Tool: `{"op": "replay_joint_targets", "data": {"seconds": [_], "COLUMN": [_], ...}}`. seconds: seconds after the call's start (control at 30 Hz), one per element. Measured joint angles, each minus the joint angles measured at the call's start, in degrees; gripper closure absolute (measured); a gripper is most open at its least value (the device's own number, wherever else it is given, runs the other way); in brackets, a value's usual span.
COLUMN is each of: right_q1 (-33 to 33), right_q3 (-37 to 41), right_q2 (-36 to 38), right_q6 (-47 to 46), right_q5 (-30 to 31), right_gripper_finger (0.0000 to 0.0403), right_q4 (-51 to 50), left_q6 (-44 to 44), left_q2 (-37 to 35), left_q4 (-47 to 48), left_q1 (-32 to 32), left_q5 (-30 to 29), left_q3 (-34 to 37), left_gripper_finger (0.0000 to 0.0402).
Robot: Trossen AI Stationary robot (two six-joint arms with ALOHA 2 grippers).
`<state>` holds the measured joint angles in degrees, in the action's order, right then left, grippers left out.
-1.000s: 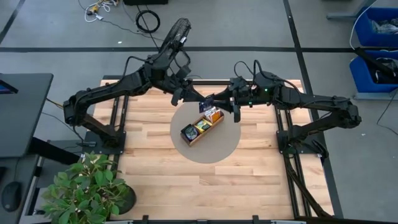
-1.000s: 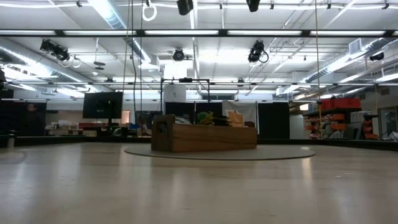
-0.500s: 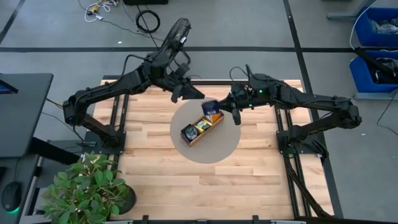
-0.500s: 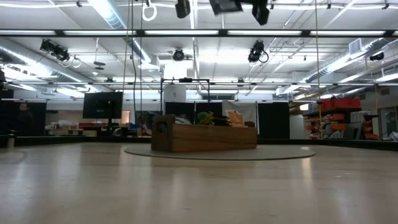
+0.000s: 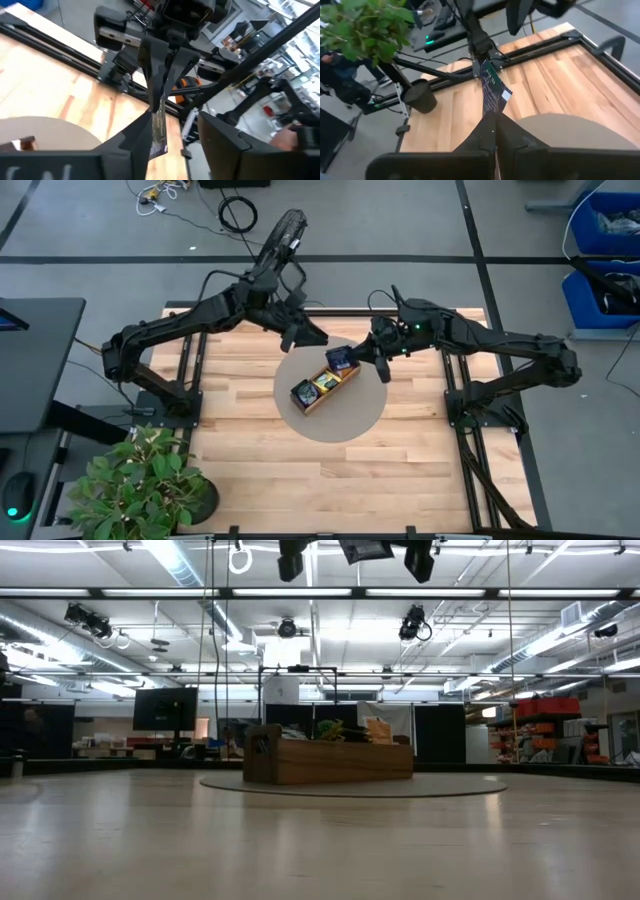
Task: Pick & Place Tea
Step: Put the black tea bag into the left section of the wooden organizer
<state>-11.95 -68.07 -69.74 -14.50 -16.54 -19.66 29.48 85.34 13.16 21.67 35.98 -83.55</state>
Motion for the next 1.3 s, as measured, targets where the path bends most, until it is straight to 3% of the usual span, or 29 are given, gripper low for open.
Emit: {"op": "replay_joint_targets", "data": {"seconds": [0.27, 0.6, 0.87, 1.1, 1.3], "right_q1": [-1.0, -1.2, -1.2, -1.2, -1.2], "right_q3": [0.0, 0.0, 0.0, 0.0, 0.0], "right_q2": [-0.8, -1.1, -1.2, -1.2, -1.1], "right_q6": [-1.1, -1.5, -1.7, -1.5, -1.5], "right_q5": [0.4, -0.6, -1.1, -1.0, -0.8], "right_gripper_finger": [0.0403, 0.0403, 0.0403, 0.0403, 0.0394], "right_q4": [0.6, 3.6, 3.9, 4.0, 4.0], "left_q6": [-5.7, -7.9, -7.7, -8.1, -5.5], "left_q2": [0.1, 0.2, 0.6, 0.6, 0.6], "left_q4": [4.6, 6.2, 6.8, 6.3, 6.0], "left_q1": [-1.5, -3.3, -3.3, -3.3, -3.2], "left_q5": [-4.3, -6.8, -6.8, -6.7, -8.0], "left_q3": [0.0, 0.0, 0.0, 0.0, 0.0], "left_gripper_finger": [0.0192, 0.0194, 0.0268, 0.0384, 0.0398]}}
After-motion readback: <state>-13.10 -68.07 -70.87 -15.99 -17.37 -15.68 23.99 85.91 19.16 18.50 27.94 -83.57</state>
